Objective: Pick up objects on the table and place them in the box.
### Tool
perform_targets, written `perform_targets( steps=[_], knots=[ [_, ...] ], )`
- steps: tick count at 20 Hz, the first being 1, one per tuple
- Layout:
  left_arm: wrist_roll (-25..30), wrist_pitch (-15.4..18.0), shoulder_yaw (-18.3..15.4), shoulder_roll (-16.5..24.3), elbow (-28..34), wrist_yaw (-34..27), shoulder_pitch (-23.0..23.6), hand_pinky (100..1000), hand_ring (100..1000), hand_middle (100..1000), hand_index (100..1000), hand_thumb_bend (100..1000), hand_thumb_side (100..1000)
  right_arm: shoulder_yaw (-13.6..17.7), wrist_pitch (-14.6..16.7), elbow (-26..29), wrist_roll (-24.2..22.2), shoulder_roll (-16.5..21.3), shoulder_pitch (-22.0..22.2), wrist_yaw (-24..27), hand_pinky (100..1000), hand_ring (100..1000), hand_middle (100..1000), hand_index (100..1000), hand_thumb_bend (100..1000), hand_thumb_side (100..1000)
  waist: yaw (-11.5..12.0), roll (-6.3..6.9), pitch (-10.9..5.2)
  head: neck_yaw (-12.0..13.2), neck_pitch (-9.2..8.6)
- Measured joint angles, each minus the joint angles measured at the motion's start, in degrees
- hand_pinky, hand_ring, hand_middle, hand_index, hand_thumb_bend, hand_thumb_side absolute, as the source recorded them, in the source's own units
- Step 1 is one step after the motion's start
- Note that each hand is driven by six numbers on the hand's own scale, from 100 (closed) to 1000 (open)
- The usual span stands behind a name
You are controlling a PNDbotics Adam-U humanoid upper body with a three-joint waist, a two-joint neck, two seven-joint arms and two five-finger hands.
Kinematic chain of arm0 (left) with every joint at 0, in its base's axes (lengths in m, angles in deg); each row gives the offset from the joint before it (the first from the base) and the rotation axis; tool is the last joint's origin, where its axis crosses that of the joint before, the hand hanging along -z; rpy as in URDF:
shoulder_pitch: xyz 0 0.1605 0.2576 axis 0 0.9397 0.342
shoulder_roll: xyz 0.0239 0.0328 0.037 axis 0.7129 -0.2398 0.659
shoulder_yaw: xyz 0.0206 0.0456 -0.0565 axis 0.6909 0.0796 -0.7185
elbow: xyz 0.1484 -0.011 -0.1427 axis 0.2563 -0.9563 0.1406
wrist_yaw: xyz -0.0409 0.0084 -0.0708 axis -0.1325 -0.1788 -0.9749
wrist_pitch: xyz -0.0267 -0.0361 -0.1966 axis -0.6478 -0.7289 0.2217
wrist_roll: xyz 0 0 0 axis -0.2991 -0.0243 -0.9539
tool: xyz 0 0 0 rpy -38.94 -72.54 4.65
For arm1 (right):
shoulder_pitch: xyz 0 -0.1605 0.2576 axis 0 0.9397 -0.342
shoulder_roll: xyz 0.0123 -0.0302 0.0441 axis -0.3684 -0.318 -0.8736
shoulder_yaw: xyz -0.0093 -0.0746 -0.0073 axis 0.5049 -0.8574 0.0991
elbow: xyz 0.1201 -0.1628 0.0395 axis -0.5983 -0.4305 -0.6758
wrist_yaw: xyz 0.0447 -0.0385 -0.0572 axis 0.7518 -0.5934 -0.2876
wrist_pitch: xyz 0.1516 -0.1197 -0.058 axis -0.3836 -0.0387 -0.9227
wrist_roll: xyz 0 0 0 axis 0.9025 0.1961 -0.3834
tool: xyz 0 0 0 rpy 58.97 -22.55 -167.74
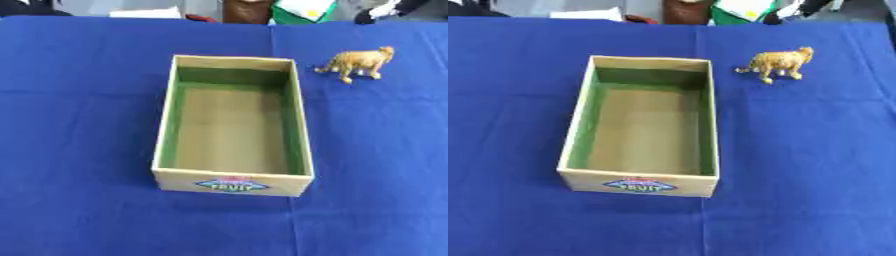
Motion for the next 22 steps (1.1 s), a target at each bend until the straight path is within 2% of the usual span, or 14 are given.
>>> perform_targets(
  steps=[6,12,22],
  knots=[
    [0.23,-0.01,0.01,0.0,0.0,-0.02,0.0,506,537,572,735,100,517,-0.86,1.21,-3.6,-2.71,-0.93,-0.2,-3.22,992,1000,1000,1000,422,549,0.1,-0.05,0.01,-0.27,-0.01],
    [0.35,-0.03,0.01,0.0,0.0,-0.02,-0.01,506,537,570,734,100,516,-1.43,1.55,-4.84,-5.86,-0.92,0.66,-4.21,999,1000,1000,1000,401,524,0.0,-0.2,0.08,-0.27,-0.01],
    [0.47,0.05,0.02,0.0,0.0,-0.04,-0.07,506,537,567,734,100,516,-2.54,0.83,-6.89,-6.62,-0.86,2.4,-5.64,999,1000,1000,1000,379,509,0.2,-0.01,0.41,-0.3,0.04]
  ],
)
